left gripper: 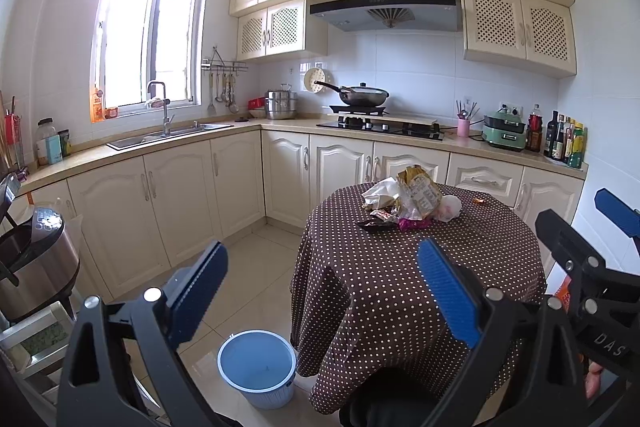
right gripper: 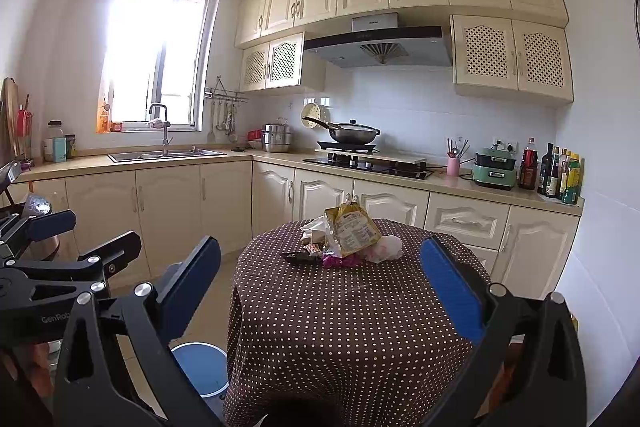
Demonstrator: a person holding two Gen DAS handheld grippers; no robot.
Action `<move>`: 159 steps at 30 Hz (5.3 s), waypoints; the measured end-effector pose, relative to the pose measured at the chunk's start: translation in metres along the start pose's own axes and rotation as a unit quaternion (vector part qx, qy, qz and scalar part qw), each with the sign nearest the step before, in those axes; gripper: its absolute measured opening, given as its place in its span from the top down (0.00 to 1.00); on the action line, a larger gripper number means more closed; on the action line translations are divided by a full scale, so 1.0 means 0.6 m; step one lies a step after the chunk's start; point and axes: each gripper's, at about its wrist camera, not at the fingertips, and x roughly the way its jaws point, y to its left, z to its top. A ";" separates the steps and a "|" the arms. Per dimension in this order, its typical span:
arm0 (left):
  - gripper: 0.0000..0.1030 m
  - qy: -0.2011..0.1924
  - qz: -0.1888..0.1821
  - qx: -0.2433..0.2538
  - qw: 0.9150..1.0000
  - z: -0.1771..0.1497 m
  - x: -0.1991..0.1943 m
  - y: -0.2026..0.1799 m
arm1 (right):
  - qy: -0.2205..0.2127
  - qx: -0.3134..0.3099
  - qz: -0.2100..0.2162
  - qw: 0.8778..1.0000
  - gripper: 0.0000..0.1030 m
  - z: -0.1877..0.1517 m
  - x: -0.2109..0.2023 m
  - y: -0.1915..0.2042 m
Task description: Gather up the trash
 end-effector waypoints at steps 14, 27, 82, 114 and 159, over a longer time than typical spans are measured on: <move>0.09 -0.002 0.000 0.003 1.000 -0.003 -0.009 -0.007 | 0.005 0.000 0.000 1.000 0.06 0.000 0.001 0.001; 0.09 0.000 -0.001 0.005 1.000 -0.002 -0.012 -0.010 | 0.010 0.001 0.002 1.000 0.06 0.004 0.000 -0.001; 0.09 0.009 0.002 0.008 1.000 -0.003 -0.017 -0.004 | 0.031 0.004 0.021 0.999 0.06 0.012 0.013 0.001; 0.09 0.144 -0.133 -0.009 0.981 0.020 0.391 -0.102 | 0.141 0.056 -0.081 0.985 0.06 -0.061 0.322 -0.175; 0.95 0.051 -0.139 -0.079 0.986 0.114 0.546 -0.096 | 0.148 0.155 -0.064 0.975 0.91 -0.014 0.485 -0.292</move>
